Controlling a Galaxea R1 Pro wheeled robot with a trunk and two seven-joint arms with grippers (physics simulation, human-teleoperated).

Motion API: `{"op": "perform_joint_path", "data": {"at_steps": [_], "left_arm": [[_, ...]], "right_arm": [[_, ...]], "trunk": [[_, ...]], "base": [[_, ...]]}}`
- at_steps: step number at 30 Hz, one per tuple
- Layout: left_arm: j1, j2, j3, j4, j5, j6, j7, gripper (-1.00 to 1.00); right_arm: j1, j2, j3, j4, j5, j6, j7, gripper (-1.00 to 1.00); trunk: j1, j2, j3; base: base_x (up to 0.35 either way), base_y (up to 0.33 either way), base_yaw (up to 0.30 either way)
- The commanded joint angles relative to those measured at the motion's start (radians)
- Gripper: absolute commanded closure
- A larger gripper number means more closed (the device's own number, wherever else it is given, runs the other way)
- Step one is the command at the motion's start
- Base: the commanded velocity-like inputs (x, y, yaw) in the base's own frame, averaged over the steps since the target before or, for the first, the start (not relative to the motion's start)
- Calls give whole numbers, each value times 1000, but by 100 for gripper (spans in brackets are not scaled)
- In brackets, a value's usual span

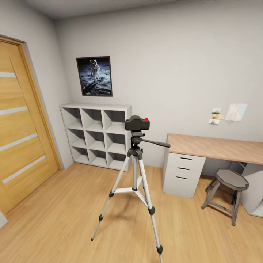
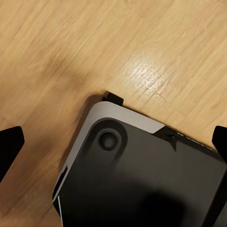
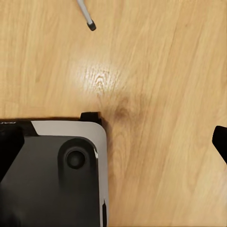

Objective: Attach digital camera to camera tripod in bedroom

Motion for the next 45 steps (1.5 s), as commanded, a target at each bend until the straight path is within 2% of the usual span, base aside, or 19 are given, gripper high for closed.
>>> {"op": "perform_joint_path", "data": {"at_steps": [1,45], "left_arm": [[0,0,-8,-1,7,-2,4,-100],[0,0,-8,-1,7,-2,4,-100]], "right_arm": [[-2,-1,-9,3,9,-6,2,-100],[-2,-4,-9,3,9,-11,2,-100]], "trunk": [[1,-2,0],[1,-2,70]], "base": [[0,0,0],[0,0,0]]}}
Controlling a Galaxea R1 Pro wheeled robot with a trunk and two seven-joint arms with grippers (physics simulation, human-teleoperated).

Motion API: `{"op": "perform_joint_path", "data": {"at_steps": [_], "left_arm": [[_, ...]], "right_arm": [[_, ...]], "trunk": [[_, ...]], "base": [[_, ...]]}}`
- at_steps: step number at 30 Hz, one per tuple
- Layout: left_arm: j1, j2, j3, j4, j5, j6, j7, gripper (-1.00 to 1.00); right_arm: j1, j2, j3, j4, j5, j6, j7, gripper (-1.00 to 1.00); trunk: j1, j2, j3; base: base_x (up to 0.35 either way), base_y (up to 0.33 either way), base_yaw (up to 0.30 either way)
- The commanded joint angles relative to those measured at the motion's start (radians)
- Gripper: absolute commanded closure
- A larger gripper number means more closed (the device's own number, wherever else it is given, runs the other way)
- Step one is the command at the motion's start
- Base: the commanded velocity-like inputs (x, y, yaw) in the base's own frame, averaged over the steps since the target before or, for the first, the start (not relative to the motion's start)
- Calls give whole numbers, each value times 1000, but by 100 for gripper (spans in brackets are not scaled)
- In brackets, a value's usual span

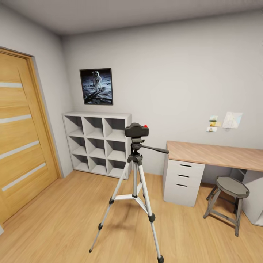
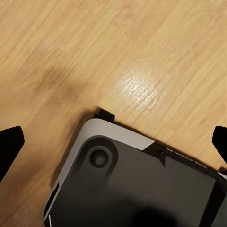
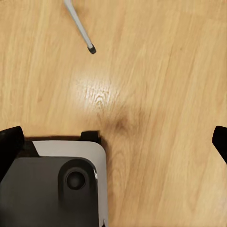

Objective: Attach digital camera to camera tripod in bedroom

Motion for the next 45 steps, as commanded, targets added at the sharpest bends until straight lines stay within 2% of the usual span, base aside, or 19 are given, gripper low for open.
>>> {"op": "perform_joint_path", "data": {"at_steps": [1,21,45], "left_arm": [[0,0,-8,-1,7,-1,4,-100],[0,0,-8,-1,7,-1,4,-100],[0,0,-8,-1,7,-1,4,-100]], "right_arm": [[-1,-1,-9,3,9,-6,2,-100],[-1,1,-9,3,9,-1,2,-100],[0,-3,0,3,16,0,3,-100]], "trunk": [[0,-1,1],[0,-1,32],[0,-1,34]], "base": [[0,0,0],[0,0,0],[0,0,0]]}}
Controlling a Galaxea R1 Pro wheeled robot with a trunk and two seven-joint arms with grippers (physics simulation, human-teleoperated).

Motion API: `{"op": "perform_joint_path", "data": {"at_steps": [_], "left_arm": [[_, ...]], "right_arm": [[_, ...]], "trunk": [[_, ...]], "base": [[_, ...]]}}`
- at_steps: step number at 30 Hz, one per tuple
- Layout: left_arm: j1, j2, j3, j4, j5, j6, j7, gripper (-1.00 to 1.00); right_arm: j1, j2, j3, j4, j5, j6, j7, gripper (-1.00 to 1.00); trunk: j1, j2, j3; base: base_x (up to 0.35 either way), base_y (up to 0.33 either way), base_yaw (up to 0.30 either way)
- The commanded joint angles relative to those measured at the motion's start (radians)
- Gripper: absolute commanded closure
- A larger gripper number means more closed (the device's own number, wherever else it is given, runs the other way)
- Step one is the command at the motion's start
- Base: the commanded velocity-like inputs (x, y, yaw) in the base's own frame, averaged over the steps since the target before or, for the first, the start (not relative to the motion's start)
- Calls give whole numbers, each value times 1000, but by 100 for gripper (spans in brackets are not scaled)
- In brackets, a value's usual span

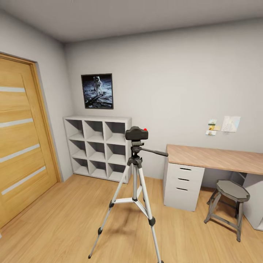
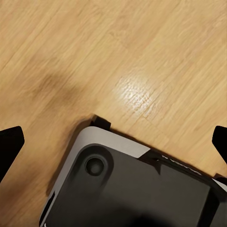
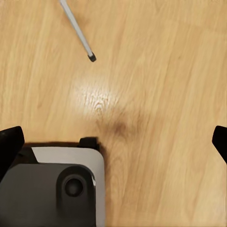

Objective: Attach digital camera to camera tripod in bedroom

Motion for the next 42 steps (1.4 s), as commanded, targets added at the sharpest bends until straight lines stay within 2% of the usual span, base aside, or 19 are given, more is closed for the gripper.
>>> {"op": "perform_joint_path", "data": {"at_steps": [1,4,7,12,21,42], "left_arm": [[0,0,-8,-1,7,-1,4,-100],[0,0,-8,-1,7,-1,4,-100],[0,0,-8,-1,7,-1,4,-100],[0,0,-8,-1,7,-1,4,-100],[0,0,-8,-1,7,-1,4,-100],[0,0,-8,-1,7,-1,4,-100]], "right_arm": [[-1,0,-7,3,10,-6,2,-100],[-1,4,-4,3,13,-6,3,-100],[-1,23,-3,4,12,-7,2,-100],[-1,31,-3,4,11,-8,2,-100],[-1,25,-3,4,11,-8,2,-100],[-1,30,-3,2,11,-8,1,-100]], "trunk": [[0,-1,0],[0,-1,0],[0,-1,0],[0,-1,0],[0,-1,0],[0,-1,0]], "base": [[0,0,0],[0,0,0],[0,0,-35],[0,0,-176],[0,0,-188],[0,0,-10]]}}
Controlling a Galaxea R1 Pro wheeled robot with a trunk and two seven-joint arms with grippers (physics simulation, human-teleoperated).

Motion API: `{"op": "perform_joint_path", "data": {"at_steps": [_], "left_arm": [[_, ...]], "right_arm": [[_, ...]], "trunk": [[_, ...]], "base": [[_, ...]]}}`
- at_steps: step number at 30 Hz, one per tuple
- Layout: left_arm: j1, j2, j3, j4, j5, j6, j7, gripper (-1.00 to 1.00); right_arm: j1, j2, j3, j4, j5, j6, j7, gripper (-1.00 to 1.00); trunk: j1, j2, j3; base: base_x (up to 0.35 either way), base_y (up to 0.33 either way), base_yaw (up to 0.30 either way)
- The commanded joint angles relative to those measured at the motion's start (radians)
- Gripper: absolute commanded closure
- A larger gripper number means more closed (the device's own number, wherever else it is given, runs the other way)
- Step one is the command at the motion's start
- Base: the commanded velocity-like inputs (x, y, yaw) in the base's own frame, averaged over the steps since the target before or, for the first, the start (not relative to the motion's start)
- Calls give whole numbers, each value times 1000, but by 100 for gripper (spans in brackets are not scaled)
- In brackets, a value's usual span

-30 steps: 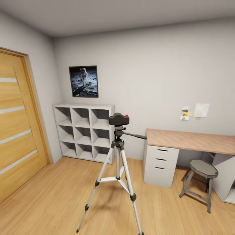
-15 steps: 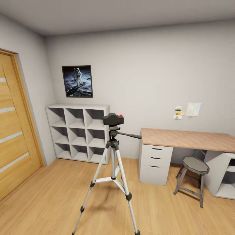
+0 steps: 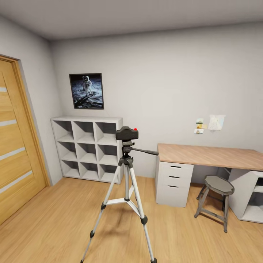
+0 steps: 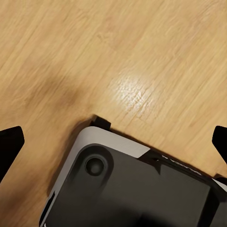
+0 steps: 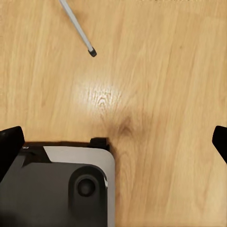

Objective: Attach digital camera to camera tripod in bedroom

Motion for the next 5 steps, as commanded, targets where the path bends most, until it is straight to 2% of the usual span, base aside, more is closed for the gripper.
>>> {"op": "perform_joint_path", "data": {"at_steps": [1,5], "left_arm": [[0,0,-8,-1,7,-1,4,-100],[0,0,-8,-1,7,-1,4,-100]], "right_arm": [[-1,-1,-9,3,9,-6,2,-100],[-1,0,-9,3,9,-6,2,-100]], "trunk": [[0,-1,0],[0,-1,0]], "base": [[0,0,0],[0,0,0]]}}
